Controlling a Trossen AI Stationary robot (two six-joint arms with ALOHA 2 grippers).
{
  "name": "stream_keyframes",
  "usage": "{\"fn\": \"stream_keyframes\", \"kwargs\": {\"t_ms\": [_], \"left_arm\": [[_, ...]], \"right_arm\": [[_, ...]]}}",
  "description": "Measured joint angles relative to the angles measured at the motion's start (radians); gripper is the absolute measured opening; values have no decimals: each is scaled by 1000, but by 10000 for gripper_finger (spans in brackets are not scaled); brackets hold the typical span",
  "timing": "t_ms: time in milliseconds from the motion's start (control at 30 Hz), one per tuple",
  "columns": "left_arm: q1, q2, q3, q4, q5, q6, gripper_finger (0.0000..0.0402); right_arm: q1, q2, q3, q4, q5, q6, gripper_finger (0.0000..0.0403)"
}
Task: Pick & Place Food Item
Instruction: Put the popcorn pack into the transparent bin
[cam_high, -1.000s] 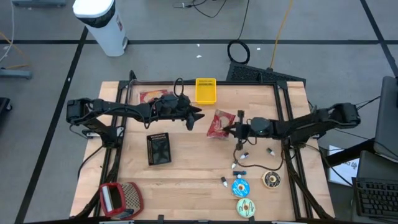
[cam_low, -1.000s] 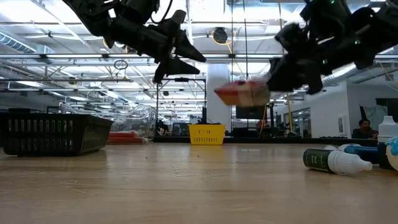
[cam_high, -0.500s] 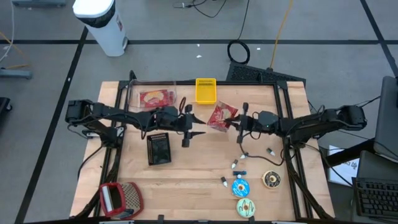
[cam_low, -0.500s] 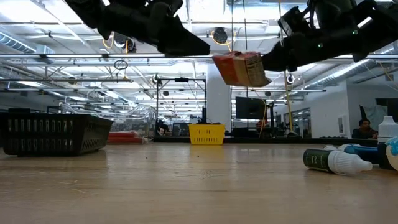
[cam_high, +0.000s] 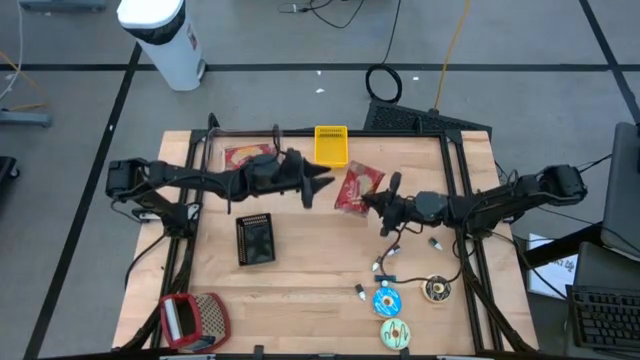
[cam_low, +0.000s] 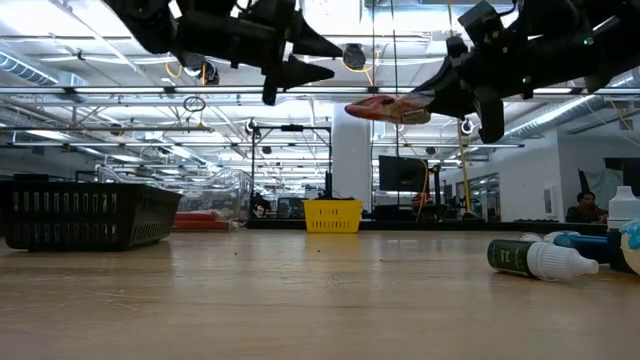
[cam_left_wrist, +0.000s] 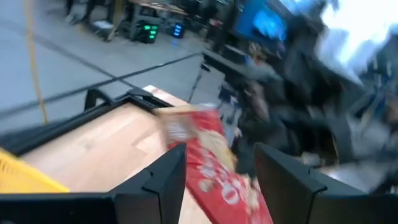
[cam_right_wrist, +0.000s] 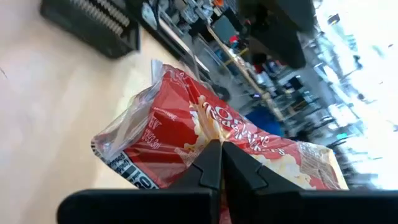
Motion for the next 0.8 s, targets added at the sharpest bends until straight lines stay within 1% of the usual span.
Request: {"fn": "stream_keyframes", "kwargs": {"t_ms": [100,200,300,400,500,633,700,800], "left_arm": [[40,0,0,0,-1,-132,186],[60,13,2,9,13,-212,186],[68,70,20,59,88,-264,186],[60,154,77,125,143,-276,186],[57,218,151,123,158,-275,186],[68,258,232,120,172,-255,186],[75,259,262,83,191,-236,186],[83,257,303,-19,218,-221,186]], "right_arm": [[24,0,0,5,43,-91,0],[44,0,1,32,57,-142,0],[62,0,7,45,57,-167,0],[72,0,25,37,56,-168,0],[79,0,26,30,57,-167,0],[90,0,26,7,58,-140,0],[91,0,26,-8,58,-127,0],[91,0,26,-16,58,-118,0]]}}
